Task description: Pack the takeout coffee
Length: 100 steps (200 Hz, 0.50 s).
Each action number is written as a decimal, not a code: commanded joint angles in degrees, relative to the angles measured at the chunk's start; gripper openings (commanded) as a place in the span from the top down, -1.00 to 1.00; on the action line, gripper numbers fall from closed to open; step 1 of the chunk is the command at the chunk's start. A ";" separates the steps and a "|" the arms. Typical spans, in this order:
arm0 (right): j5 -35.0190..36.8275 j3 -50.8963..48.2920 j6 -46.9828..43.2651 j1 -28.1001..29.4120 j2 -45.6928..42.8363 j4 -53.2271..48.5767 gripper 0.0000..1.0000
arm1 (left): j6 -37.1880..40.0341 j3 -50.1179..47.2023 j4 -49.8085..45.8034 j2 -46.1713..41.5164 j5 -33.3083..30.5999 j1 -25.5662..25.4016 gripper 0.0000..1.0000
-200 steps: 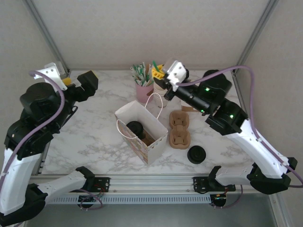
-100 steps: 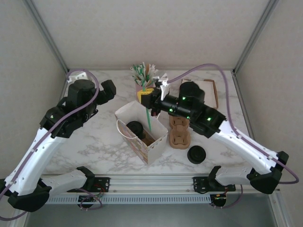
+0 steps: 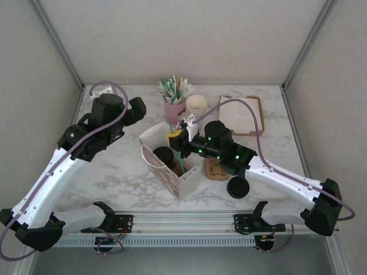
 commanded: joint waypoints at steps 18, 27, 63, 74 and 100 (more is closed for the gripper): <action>0.01 -1.05 -2.26 0.53 -3.55 3.58 0.71 | -1.04 0.14 -0.28 0.72 1.42 0.34 -1.00; 0.06 -0.96 -2.42 0.58 -3.81 3.43 0.68 | -1.13 0.21 -0.22 0.73 1.52 0.41 -1.00; -0.45 -0.29 -3.11 0.59 -4.58 2.41 0.59 | -1.46 0.11 -0.47 0.66 1.79 0.36 -1.00; -0.50 -0.05 -3.32 0.59 -4.79 1.86 0.56 | -1.59 0.14 -0.46 0.73 1.95 0.42 -1.00; -0.46 0.67 -3.65 0.57 -5.48 1.00 0.53 | -1.60 -0.01 -0.52 0.71 2.17 0.37 -1.00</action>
